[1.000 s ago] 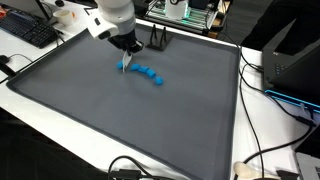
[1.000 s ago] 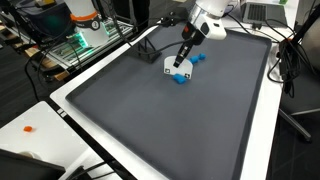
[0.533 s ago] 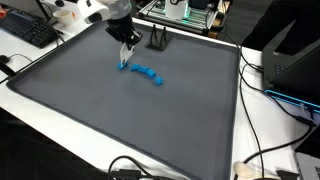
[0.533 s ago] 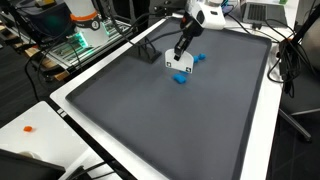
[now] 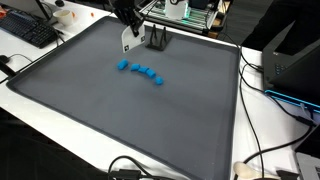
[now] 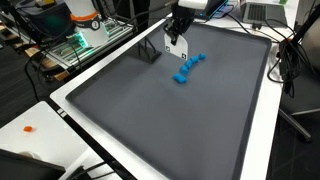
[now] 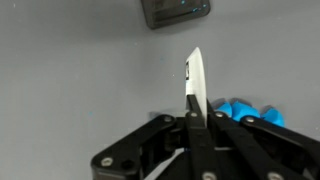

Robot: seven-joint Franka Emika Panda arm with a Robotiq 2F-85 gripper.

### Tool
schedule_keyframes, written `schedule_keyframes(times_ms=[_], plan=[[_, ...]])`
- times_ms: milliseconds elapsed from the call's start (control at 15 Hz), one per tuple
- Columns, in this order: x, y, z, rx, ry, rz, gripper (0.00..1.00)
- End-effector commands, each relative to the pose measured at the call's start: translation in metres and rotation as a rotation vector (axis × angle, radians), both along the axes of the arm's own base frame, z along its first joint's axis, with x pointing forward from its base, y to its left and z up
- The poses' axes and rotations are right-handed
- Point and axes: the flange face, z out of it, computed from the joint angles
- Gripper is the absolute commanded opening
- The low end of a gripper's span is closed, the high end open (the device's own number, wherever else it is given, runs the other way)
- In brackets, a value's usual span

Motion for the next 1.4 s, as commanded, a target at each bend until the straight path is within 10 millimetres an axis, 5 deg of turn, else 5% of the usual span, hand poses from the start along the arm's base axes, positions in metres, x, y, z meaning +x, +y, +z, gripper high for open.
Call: schedule_keyframes(times_ms=[0, 400, 1333], plan=[[-0.032, 0.002, 0.015, 0.014, -0.009, -0.198, 0.01], [-0.063, 0.010, 0.021, 0.000, 0.021, -0.514, 0.01], [-0.126, 0.010, -0.024, 0.069, 0.044, -0.945, 0.01]])
